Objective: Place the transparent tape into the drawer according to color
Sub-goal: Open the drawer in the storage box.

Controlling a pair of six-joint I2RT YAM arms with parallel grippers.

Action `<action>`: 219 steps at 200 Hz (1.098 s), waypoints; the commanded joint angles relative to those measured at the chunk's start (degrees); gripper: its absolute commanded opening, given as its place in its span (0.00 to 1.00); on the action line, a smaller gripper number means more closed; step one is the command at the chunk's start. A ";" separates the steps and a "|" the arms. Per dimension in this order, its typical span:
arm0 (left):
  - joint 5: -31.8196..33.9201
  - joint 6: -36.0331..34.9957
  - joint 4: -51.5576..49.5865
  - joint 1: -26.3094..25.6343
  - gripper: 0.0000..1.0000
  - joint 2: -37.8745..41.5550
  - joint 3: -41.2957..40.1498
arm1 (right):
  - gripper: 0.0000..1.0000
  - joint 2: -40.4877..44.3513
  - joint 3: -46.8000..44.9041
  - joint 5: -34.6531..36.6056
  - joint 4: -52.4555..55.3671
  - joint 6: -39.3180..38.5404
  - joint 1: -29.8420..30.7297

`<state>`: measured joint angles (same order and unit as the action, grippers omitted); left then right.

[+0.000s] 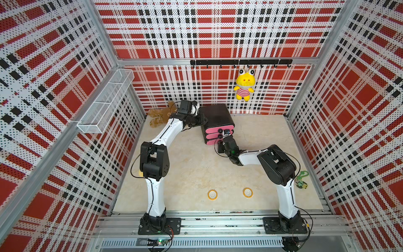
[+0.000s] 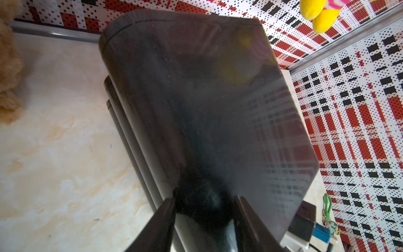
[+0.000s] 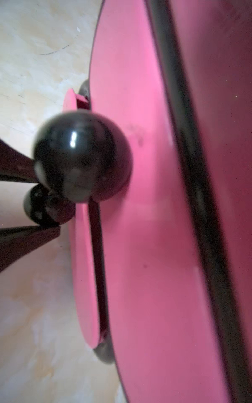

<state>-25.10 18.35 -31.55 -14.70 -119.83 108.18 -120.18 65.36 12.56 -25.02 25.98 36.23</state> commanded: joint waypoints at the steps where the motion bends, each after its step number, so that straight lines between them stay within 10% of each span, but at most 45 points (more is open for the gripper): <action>1: 0.41 -1.13 -6.42 -0.41 0.50 -3.65 -1.04 | 0.21 2.68 -2.10 0.29 1.03 -2.48 0.77; 163: 0.76 -1.21 -6.42 -0.56 0.50 -2.60 -1.61 | 0.22 11.25 -12.01 4.19 0.93 -0.93 5.52; 219: 0.84 -1.12 -6.42 -0.53 0.50 -2.51 -1.66 | 0.68 12.69 -12.49 4.67 1.63 -0.49 5.54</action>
<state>-25.10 18.35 -31.55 -14.70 -119.83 108.18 -110.65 53.60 16.75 -23.55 25.10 41.25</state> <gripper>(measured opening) 0.496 0.637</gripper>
